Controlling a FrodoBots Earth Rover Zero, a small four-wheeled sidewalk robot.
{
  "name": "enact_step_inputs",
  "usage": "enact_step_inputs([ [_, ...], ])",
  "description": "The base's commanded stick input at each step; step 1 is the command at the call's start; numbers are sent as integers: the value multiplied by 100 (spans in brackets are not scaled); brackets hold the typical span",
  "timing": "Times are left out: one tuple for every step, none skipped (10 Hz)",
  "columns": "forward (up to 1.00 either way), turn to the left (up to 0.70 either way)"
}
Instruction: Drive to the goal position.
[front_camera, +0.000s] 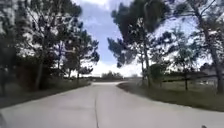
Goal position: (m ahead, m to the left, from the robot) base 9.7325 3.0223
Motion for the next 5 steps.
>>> enact_step_inputs([
  [85, 0],
  [85, 0],
  [85, 34],
  [85, 34],
  [85, 34],
])
